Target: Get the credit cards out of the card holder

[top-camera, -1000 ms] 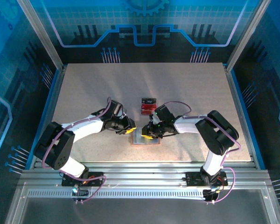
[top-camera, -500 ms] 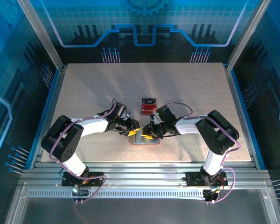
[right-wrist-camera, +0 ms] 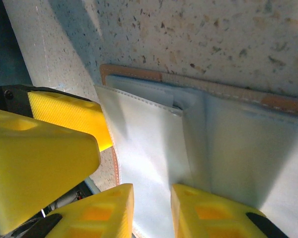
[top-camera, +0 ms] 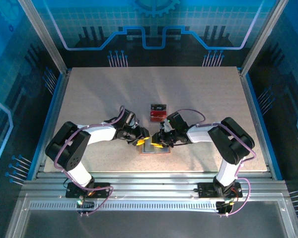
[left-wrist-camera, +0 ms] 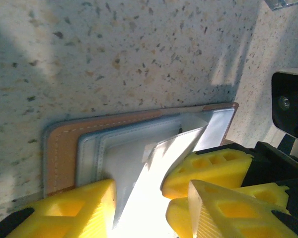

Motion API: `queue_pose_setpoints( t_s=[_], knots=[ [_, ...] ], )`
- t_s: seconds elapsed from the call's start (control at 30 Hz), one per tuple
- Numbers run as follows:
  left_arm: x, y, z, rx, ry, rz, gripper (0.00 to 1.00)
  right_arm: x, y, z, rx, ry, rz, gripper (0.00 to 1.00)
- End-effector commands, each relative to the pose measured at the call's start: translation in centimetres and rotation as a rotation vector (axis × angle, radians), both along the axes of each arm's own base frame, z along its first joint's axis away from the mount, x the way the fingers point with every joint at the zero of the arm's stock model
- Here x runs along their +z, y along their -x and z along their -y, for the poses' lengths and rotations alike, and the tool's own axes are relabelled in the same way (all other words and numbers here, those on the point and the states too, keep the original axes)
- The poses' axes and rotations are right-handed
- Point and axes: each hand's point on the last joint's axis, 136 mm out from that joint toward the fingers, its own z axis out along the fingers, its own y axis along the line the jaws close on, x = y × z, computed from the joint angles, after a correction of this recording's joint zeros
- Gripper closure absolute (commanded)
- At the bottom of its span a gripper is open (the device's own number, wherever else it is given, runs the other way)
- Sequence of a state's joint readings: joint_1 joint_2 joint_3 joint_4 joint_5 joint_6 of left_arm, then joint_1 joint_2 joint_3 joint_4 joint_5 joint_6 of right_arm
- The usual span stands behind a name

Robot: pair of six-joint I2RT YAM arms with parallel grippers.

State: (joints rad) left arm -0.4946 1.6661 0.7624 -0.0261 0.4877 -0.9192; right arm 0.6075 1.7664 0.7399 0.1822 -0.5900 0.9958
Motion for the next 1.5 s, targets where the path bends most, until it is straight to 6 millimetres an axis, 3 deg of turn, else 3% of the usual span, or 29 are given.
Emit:
queue_pose_setpoints(
  t_s=[0.0,0.23,0.47,0.63,0.83,1.1,1.47],
  knots=[
    [0.2,0.4,1.2,-0.021,0.049,-0.023,0.58,-0.7,0.4,0.7,-0.017,0.017,-0.037,0.73],
    [0.9,0.2,1.6,-0.024,0.077,-0.013,0.63,0.9,0.1,0.6,-0.020,-0.005,-0.008,0.73],
    [2.5,-0.4,2.1,-0.032,0.102,0.017,0.61,4.3,-0.5,1.6,-0.032,0.015,0.049,0.71],
    [3.9,-1.0,2.7,-0.043,0.114,0.045,0.60,6.2,-1.0,4.1,-0.068,0.100,0.085,0.71],
    [5.0,-1.0,5.0,-0.089,0.132,0.069,0.58,7.9,-1.5,7.6,-0.127,0.187,0.138,0.70],
    [4.7,-0.5,8.5,-0.146,0.154,0.057,0.56,9.1,-1.7,10.1,-0.195,0.189,0.162,0.70],
    [3.6,0.2,10.7,-0.191,0.153,0.029,0.53,9.7,-1.4,10.3,-0.198,0.178,0.169,0.70]
  ],
)
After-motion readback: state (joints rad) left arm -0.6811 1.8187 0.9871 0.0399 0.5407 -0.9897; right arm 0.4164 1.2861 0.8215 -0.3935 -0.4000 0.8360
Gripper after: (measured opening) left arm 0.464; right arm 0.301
